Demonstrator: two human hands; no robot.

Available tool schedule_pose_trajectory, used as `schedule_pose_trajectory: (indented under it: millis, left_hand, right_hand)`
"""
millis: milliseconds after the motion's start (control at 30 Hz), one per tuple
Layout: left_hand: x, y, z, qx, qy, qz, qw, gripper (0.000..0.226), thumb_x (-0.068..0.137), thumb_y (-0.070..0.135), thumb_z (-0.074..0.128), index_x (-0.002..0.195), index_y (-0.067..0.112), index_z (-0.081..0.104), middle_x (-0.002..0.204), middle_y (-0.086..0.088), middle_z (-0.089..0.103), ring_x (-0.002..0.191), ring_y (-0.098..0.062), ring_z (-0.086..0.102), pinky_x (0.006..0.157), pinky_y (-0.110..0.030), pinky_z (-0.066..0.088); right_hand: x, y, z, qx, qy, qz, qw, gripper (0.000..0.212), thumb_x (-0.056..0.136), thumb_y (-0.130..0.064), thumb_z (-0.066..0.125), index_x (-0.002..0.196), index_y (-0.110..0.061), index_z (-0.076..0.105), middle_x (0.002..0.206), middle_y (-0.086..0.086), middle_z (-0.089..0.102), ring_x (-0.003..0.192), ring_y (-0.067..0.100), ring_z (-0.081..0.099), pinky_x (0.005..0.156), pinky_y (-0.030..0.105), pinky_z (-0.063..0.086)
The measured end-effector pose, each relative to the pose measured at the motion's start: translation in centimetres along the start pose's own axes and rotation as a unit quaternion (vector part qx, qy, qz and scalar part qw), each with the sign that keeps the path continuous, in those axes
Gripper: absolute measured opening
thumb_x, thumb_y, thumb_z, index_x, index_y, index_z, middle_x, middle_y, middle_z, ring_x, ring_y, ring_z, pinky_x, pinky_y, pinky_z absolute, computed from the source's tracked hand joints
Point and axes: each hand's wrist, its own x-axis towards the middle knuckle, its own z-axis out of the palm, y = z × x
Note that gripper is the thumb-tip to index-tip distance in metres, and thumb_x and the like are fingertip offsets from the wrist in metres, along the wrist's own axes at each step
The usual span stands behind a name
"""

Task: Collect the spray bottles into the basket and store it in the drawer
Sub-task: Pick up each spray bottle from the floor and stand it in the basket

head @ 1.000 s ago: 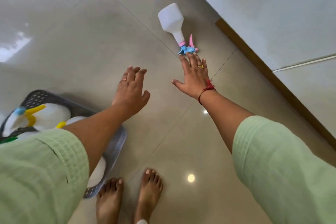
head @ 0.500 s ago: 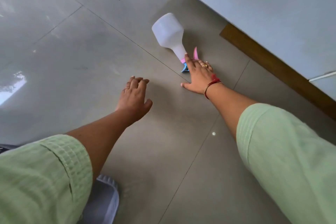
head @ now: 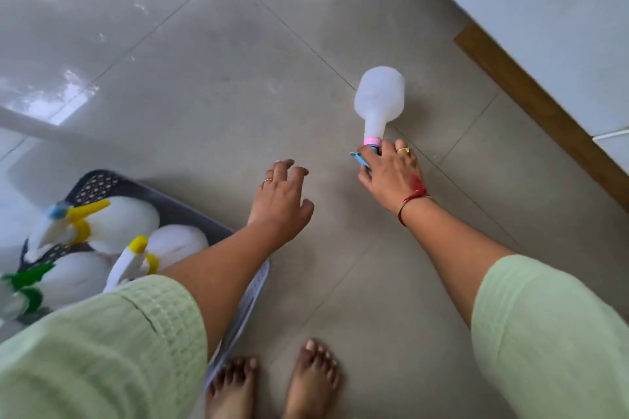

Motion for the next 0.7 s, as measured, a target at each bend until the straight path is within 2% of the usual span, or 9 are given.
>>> schedule_pose_trajectory:
  millis: [300, 367, 500, 700]
  left_hand:
    - [-9.8, 3.5, -8.7, -0.017, -0.009, -0.03, 0.999, 0.051, 0.085, 0.021, 0.052, 0.134, 0.017, 0.039, 0.149, -0.011, 0.028, 0.136, -0.031, 0.032, 0.107, -0.042, 0.035]
    - [-11.5, 4.2, -11.2, -0.031, 0.005, -0.045, 0.999, 0.051, 0.083, 0.017, 0.052, 0.133, 0.016, 0.042, 0.146, -0.011, 0.032, 0.133, -0.031, 0.035, 0.105, -0.041, 0.036]
    - [-13.3, 2.6, -16.0, -0.03, 0.092, -0.068, 0.993, 0.048, 0.077, 0.008, 0.051, 0.125, 0.012, 0.052, 0.131, -0.014, 0.046, 0.119, -0.035, 0.045, 0.097, -0.043, 0.04]
    - [-16.0, -3.5, -18.3, -0.025, 0.128, -0.112, 0.985, 0.045, 0.078, 0.003, 0.05, 0.122, 0.01, 0.055, 0.125, -0.017, 0.05, 0.119, -0.038, 0.042, 0.093, -0.045, 0.04]
  right_hand:
    - [-8.5, -5.1, -13.2, 0.055, -0.041, -0.034, 0.997, 0.032, 0.09, -0.022, 0.046, 0.121, -0.019, 0.054, 0.102, 0.011, 0.057, 0.097, 0.032, 0.048, 0.079, 0.037, 0.041]
    - [-9.8, -6.5, -16.2, 0.067, -0.057, -0.068, 0.994, 0.033, 0.091, -0.025, 0.047, 0.123, -0.021, 0.053, 0.102, 0.01, 0.058, 0.098, 0.032, 0.05, 0.081, 0.037, 0.042]
    - [-11.7, -9.1, -19.8, 0.074, -0.098, -0.16, 0.979, 0.041, 0.095, -0.034, 0.047, 0.135, -0.027, 0.046, 0.11, 0.007, 0.061, 0.101, 0.031, 0.053, 0.082, 0.038, 0.043]
    - [-13.7, -13.7, -19.2, 0.0, -0.164, -0.285, 0.944, 0.044, 0.098, -0.036, 0.04, 0.14, -0.023, 0.039, 0.121, 0.005, 0.057, 0.108, 0.029, 0.052, 0.086, 0.038, 0.042]
